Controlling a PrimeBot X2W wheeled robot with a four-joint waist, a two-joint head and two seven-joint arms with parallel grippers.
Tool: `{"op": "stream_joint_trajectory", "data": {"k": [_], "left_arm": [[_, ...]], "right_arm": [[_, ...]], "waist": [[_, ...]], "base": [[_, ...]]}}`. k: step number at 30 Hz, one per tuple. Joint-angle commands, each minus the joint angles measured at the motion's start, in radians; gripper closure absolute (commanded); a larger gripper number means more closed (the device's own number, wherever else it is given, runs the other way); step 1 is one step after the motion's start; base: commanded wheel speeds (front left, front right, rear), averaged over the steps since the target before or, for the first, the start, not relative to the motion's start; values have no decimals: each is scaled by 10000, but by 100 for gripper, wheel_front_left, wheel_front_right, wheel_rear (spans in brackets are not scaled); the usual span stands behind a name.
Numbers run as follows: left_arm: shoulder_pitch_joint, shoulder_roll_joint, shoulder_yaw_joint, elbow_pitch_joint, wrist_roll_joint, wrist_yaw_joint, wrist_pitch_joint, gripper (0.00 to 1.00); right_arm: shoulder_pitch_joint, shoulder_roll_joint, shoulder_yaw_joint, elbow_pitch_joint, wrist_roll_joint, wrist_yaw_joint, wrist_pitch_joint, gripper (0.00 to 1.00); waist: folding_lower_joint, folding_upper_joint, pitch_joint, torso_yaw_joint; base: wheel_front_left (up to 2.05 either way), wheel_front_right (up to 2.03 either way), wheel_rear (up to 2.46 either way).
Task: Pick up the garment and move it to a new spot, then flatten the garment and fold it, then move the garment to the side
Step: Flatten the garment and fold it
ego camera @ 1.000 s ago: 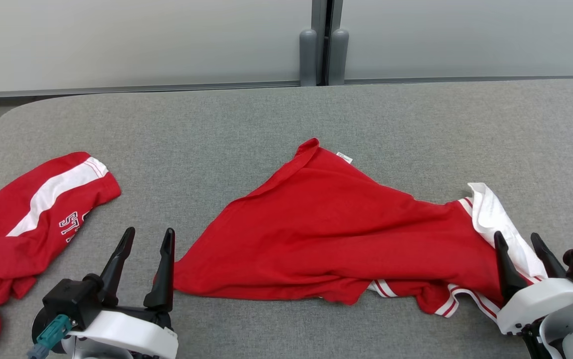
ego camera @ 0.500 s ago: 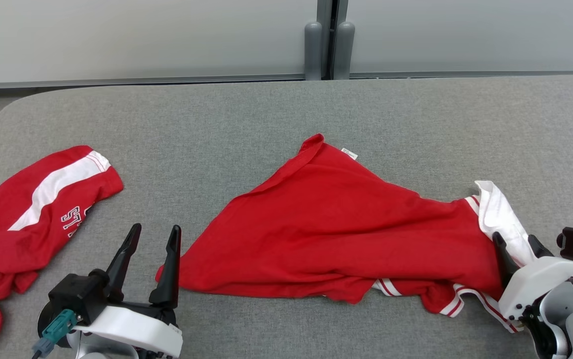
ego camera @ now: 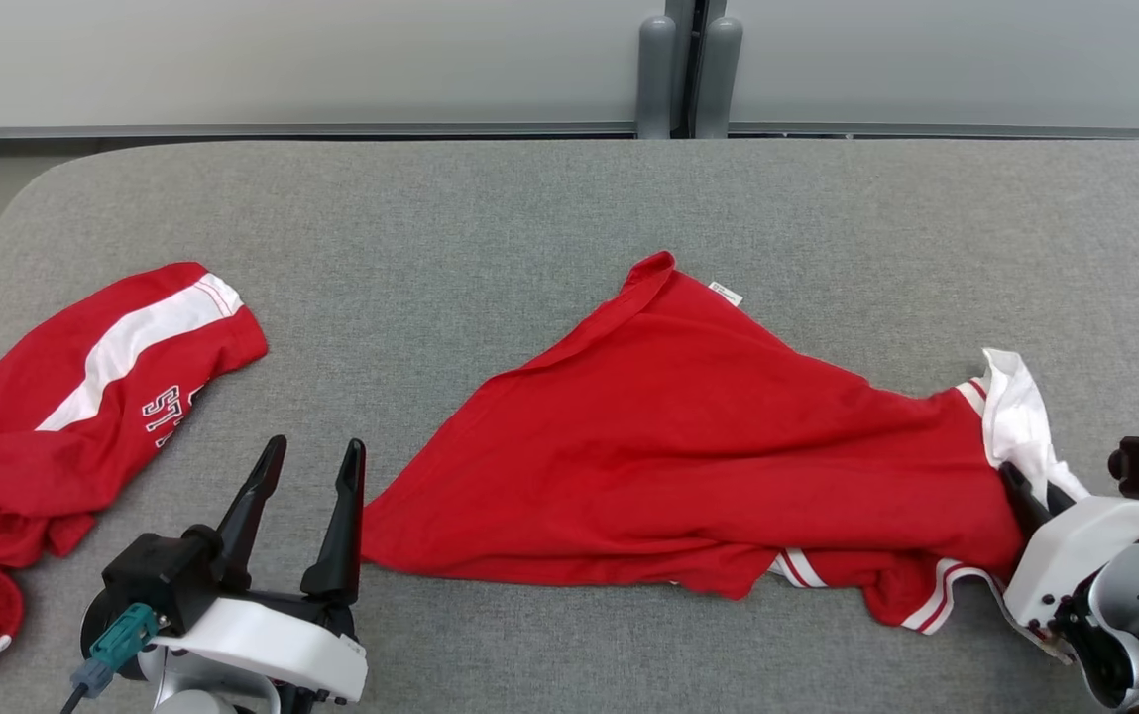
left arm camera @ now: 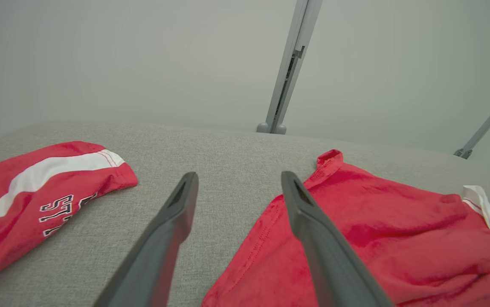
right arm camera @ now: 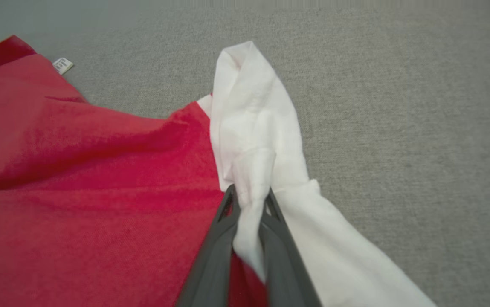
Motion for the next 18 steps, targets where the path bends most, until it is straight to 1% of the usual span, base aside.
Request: {"op": "stream_joint_trajectory", "data": {"k": [1, 4, 7, 10, 14, 18], "left_arm": [[-197, -3, -2, 33, -39, -37, -13, 0], [-243, -12, 1, 26, -22, -62, -19, 0], [-326, -28, -31, 6, 31, -78, -17, 0], [-540, -80, -103, -10, 103, -125, 4, 0], [-846, -240, -192, 72, 140, -227, 1, 0], [-1223, -450, -292, 267, 187, -411, -24, 0]], "right_arm": [[-128, -112, -76, -53, -71, 20, -128, 100], [-428, -172, -212, -345, 16, 20, -445, 100], [-942, -396, -272, -604, -31, 18, -657, 100], [-1774, -626, -145, -778, 151, 18, -525, 100], [-3109, -1043, 227, -691, 302, 18, -292, 100], [-4405, -1387, 688, -229, 570, 18, -167, 100]], "waist": [[0, 0, 24, 24], [0, 0, 121, 62], [0, 0, 295, 131], [0, 0, 633, 303], [0, 0, 1240, 631], [0, 0, 1828, 998]], "base": [[0, 0, 0], [0, 0, 0], [0, 0, 0], [0, 0, 0], [0, 0, 0], [0, 0, 0]]}}
